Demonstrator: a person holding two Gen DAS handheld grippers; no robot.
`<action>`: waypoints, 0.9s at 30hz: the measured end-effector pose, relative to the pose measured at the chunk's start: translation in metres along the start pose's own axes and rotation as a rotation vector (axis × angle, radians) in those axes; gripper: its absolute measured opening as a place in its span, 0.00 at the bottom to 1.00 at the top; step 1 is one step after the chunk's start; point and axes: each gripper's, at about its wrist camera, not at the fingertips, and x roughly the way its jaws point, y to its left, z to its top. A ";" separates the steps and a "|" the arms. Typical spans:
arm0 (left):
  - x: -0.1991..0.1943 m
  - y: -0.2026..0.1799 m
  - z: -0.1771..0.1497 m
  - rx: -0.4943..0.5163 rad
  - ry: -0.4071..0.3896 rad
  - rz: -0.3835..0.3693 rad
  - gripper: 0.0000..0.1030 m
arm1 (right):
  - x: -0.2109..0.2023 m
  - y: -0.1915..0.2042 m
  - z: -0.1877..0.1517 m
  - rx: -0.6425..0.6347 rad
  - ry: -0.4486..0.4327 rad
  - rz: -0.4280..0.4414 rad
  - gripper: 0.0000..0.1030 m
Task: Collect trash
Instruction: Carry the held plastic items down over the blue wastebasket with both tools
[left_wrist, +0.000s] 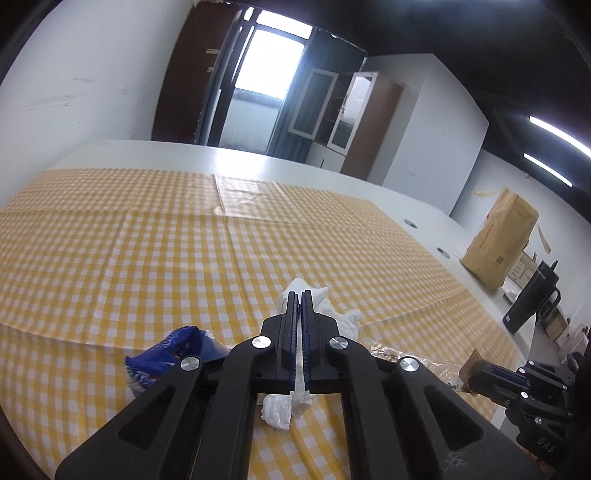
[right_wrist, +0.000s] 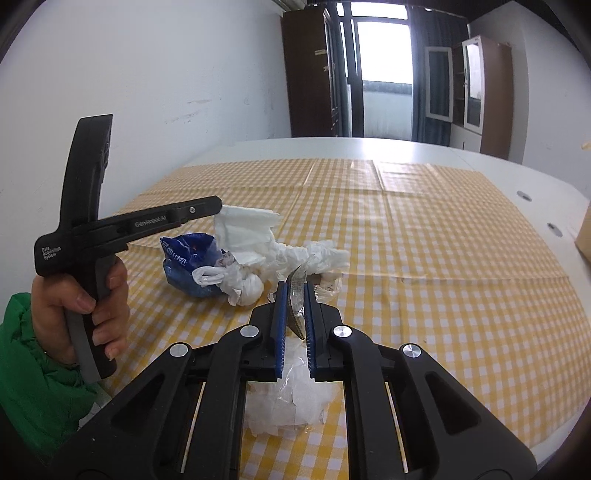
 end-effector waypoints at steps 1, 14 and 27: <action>-0.003 0.001 0.001 -0.004 -0.002 0.000 0.01 | -0.003 0.001 0.001 0.000 -0.005 -0.001 0.08; -0.068 -0.001 0.000 -0.037 -0.082 0.031 0.01 | -0.050 0.016 0.004 -0.026 -0.060 -0.015 0.08; -0.114 -0.008 -0.013 -0.039 -0.120 0.055 0.01 | -0.085 0.018 -0.008 -0.019 -0.083 -0.068 0.08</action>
